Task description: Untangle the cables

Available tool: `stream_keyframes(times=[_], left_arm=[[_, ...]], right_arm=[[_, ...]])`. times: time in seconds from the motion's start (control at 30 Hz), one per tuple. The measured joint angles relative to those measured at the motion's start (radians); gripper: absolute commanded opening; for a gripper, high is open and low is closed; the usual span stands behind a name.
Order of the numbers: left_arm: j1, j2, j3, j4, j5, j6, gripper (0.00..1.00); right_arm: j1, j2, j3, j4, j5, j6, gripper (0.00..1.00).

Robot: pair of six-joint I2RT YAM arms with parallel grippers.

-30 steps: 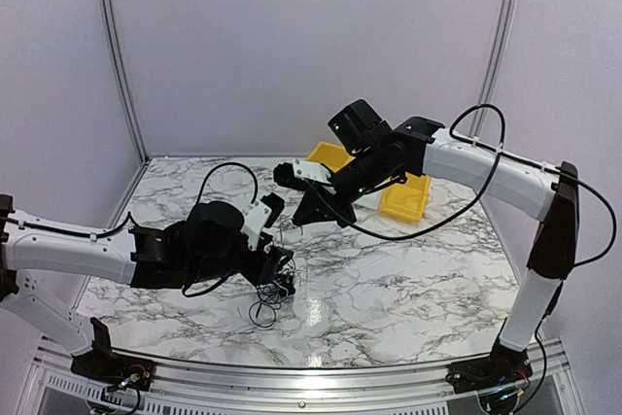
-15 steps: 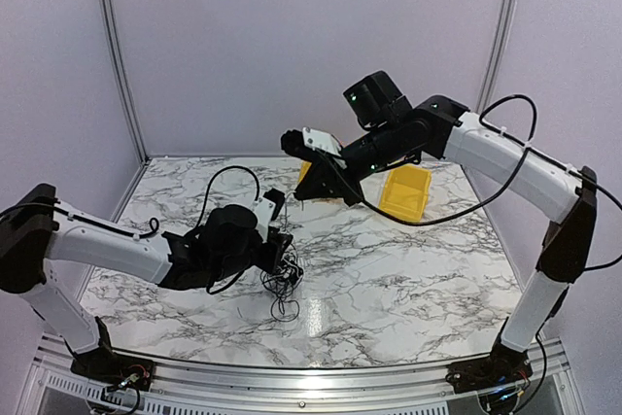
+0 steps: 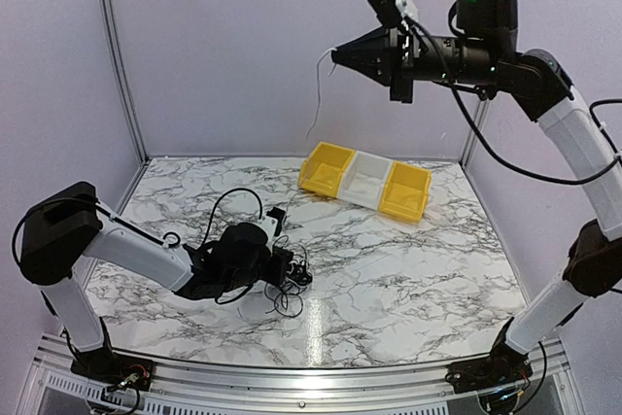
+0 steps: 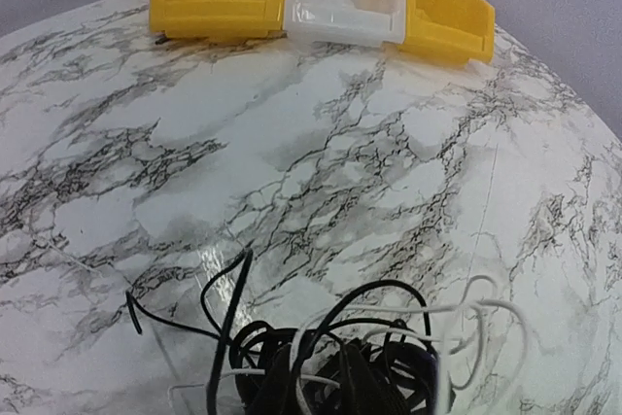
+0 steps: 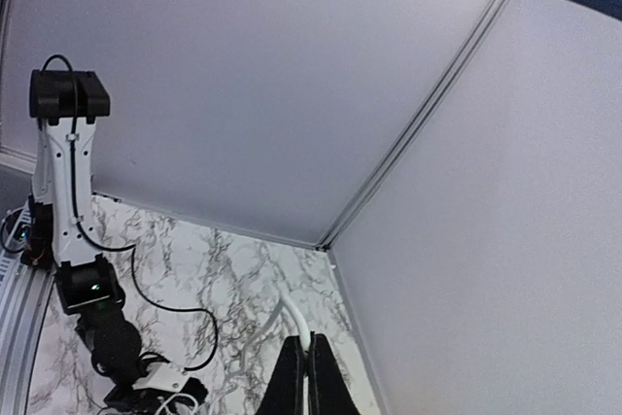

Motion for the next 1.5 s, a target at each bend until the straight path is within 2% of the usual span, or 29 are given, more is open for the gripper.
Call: stream_keyframes(times=[0.27, 0.47, 0.6, 0.83, 1.0, 1.2, 1.5], left_arm=[[-0.01, -0.008, -0.127, 0.026, 0.006, -0.115, 0.19], [-0.023, -0.035, -0.167, 0.025, 0.009, -0.167, 0.41], [-0.043, -0.095, -0.162, -0.006, 0.021, -0.188, 0.51], [-0.057, -0.242, -0.106, -0.12, 0.025, -0.242, 0.57], [-0.057, -0.331, -0.097, -0.225, 0.035, -0.295, 0.58], [-0.061, -0.381, -0.039, -0.415, 0.02, -0.348, 0.59], [-0.063, -0.395, 0.067, -0.585, -0.011, -0.372, 0.6]], right_arm=[[-0.054, -0.045, 0.018, 0.243, 0.099, 0.079, 0.0], [-0.117, -0.05, -0.005, 0.347, 0.142, 0.117, 0.0], [-0.175, -0.081, -0.143, 0.407, 0.144, 0.138, 0.0], [-0.262, -0.089, -0.368, 0.457, 0.152, 0.166, 0.0], [-0.297, -0.089, -0.419, 0.479, 0.152, 0.166, 0.0], [-0.389, -0.089, -0.475, 0.532, 0.153, 0.167, 0.0], [-0.548, -0.09, -0.624, 0.562, 0.156, 0.207, 0.0]])
